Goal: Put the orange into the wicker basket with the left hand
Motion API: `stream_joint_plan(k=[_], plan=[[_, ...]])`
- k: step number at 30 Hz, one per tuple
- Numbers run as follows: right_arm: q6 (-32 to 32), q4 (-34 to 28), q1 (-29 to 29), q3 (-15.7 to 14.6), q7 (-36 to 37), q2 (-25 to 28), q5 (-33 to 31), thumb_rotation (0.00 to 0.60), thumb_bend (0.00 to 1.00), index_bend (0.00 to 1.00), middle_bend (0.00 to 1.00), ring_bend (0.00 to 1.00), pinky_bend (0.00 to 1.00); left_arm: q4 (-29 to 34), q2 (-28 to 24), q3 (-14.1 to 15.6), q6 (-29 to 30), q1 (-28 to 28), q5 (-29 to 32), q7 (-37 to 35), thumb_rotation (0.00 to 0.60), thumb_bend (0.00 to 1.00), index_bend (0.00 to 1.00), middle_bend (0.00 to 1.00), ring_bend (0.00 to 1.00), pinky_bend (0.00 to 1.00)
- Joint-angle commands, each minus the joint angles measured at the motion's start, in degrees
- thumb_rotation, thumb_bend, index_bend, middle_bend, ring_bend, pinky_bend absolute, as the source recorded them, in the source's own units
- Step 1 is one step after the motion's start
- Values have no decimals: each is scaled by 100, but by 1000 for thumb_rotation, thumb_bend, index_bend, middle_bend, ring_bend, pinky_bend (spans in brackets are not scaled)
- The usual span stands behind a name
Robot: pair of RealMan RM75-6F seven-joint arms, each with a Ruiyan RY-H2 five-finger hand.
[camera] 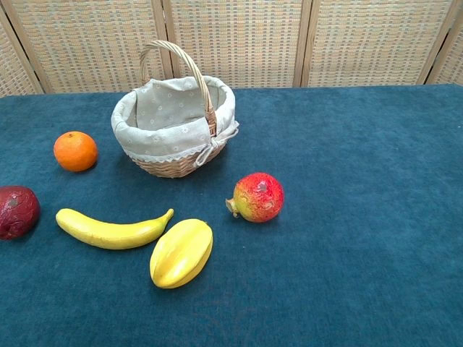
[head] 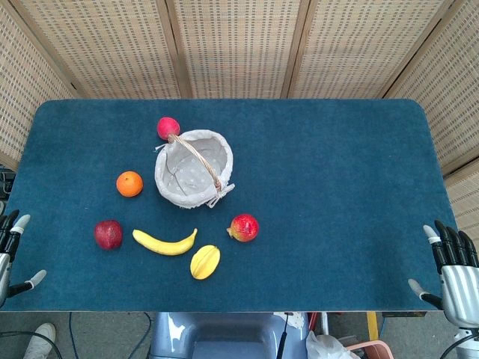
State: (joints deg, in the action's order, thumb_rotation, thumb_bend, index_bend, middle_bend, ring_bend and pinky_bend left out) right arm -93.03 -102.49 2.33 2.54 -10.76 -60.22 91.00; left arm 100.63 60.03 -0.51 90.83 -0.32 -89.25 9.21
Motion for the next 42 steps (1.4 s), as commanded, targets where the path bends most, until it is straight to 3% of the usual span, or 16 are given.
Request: stream_joint_plan(k=[1,5,8,13,17,26,30,35,37,39,42], plan=[[20,8,-6,8,18,-2,-30,600,0,0,0,0,0,-7,17,-7,-34,-13,19,46,600,0,0,0,0,0],[44,15,-16,20,59,9,-59,600,0,0,0,0,0,-20,20,-63,-200,-112,113,26,600,0,0,0,0,0],[74,25,-32,33,71,7,-89,600,0,0,0,0,0,-173,63,-323,-610,-464,329,-146,600,0,0,0,0,0],[188,36,-91,91,38,-17,-242,600,0,0,0,0,0,-1107,271,-851,-2042,-1604,631,-1019,600,0,0,0,0,0],[354,83,-175,193,-70,-82,-521,600,0,0,0,0,0,-2221,782,-1157,-3213,-2544,930,-1362,600,0,0,0,0,0],[610,187,-300,321,-275,-197,-959,600,0,0,0,0,0,-3842,1829,-1082,-4390,-3541,948,-1726,600,0,0,0,0,0],[725,265,-349,373,-366,-256,-1192,600,0,0,0,0,0,-4585,2364,-883,-4900,-3924,803,-2075,600,0,0,0,0,0],[825,333,-405,405,-449,-318,-1353,600,0,0,0,0,0,-5320,2833,-792,-5040,-4152,726,-2370,600,0,7,0,0,6],[838,349,-421,410,-479,-339,-1376,600,0,0,0,0,0,-5590,2996,-752,-5019,-4229,662,-2434,600,0,93,43,36,87],[838,366,-431,414,-503,-360,-1389,600,0,0,0,0,0,-5905,3195,-721,-4928,-4282,604,-2451,600,0,276,204,164,256],[842,392,-443,419,-536,-392,-1427,600,0,0,0,0,0,-6394,3535,-720,-4764,-4366,561,-2654,600,0,491,440,355,416]])
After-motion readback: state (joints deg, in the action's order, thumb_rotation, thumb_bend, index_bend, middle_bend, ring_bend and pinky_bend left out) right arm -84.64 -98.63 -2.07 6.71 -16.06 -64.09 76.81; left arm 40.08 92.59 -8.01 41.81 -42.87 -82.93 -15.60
